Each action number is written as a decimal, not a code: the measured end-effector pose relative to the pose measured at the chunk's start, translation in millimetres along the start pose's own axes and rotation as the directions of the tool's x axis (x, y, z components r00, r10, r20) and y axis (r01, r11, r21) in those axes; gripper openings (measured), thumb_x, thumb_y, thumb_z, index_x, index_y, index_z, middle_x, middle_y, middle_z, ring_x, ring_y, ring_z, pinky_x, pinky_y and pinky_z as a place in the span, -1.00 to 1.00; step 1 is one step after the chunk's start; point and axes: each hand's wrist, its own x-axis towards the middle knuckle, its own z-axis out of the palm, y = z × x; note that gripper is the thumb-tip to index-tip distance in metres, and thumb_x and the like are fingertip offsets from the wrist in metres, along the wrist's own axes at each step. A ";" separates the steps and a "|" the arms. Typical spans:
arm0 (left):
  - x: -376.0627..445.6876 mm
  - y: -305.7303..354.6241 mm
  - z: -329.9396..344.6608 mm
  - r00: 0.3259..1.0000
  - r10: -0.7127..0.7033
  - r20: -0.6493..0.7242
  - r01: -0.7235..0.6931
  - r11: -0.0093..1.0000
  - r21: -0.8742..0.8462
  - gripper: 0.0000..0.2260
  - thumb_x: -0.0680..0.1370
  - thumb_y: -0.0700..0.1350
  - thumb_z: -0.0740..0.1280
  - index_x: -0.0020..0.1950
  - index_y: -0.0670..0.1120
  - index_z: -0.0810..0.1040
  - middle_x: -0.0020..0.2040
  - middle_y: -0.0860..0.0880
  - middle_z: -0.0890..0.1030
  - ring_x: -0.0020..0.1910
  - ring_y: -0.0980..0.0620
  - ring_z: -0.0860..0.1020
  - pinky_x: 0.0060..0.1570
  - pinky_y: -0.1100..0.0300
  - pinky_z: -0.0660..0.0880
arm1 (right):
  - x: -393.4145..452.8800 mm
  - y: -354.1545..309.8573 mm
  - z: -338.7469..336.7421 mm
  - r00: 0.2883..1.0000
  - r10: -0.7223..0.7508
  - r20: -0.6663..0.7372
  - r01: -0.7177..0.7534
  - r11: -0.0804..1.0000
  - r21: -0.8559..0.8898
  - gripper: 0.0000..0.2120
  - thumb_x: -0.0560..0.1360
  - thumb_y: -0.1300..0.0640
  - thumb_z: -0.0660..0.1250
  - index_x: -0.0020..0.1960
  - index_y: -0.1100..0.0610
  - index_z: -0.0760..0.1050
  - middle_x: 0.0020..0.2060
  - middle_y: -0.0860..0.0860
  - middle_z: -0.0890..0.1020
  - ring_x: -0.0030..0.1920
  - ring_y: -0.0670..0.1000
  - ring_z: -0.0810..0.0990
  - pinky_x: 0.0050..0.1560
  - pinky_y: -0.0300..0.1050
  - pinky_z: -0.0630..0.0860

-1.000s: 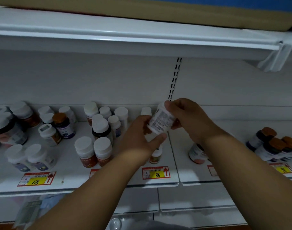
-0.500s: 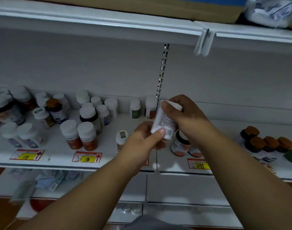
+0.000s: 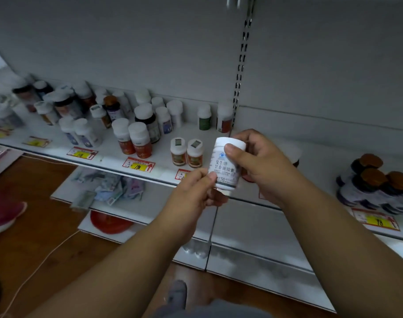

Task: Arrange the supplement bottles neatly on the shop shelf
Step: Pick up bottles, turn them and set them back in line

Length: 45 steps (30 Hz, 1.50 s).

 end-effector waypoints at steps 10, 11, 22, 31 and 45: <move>14.8 -1.4 59.8 0.941 0.079 0.329 -0.217 0.887 0.408 -0.45 0.43 0.28 0.26 0.34 0.06 0.40 0.14 0.13 0.59 0.11 0.13 0.57 0.03 0.24 0.52 | -78.9 -19.6 -65.9 0.930 -0.065 -0.361 0.009 0.988 -0.154 -0.87 0.48 0.17 0.42 0.01 0.09 0.53 -0.19 -0.12 0.66 -0.16 -0.13 0.64 -0.19 -0.28 0.55; 16.6 -6.8 77.7 0.919 0.078 0.388 -0.255 0.866 0.430 -0.43 0.42 0.27 0.27 0.35 0.03 0.39 0.16 0.11 0.58 0.12 0.11 0.56 0.06 0.19 0.52 | -96.7 -18.8 -78.5 0.906 -0.071 -0.417 -0.011 0.981 -0.192 -0.86 0.48 0.17 0.43 0.02 0.07 0.53 -0.17 -0.13 0.66 -0.14 -0.14 0.64 -0.17 -0.29 0.56; -24.4 -100.5 317.4 0.651 -0.062 0.756 -0.359 0.853 0.379 -0.52 0.41 0.28 0.28 0.28 0.13 0.40 0.15 0.18 0.56 0.12 0.13 0.55 0.15 -0.05 0.50 | -301.7 -10.9 -249.1 0.682 -0.117 -0.722 -0.158 0.940 -0.302 -0.81 0.46 0.15 0.45 0.05 -0.02 0.56 -0.02 -0.06 0.65 0.01 0.00 0.64 -0.11 -0.16 0.62; -18.1 -153.9 477.2 0.664 -0.110 0.740 -0.358 0.822 0.444 -0.52 0.38 0.31 0.27 0.25 0.19 0.41 0.05 0.25 0.55 0.01 0.22 0.54 0.00 0.31 0.49 | -364.3 3.6 -410.7 0.644 -0.048 -0.764 -0.182 0.960 -0.214 -0.79 0.42 0.06 0.45 0.04 -0.08 0.54 -0.04 -0.05 0.66 0.01 0.01 0.66 -0.06 0.07 0.65; 91.3 -186.6 606.2 0.807 0.074 0.586 -0.529 0.533 0.660 -0.53 0.50 0.25 0.26 0.35 0.16 0.25 0.24 0.16 0.39 0.16 0.17 0.42 0.11 0.18 0.45 | -286.1 -7.2 -598.9 0.608 -0.197 -0.769 -0.257 0.868 -0.426 -0.77 0.36 -0.05 0.42 -0.03 -0.23 0.46 -0.14 -0.23 0.61 -0.16 -0.11 0.65 -0.36 -0.21 0.60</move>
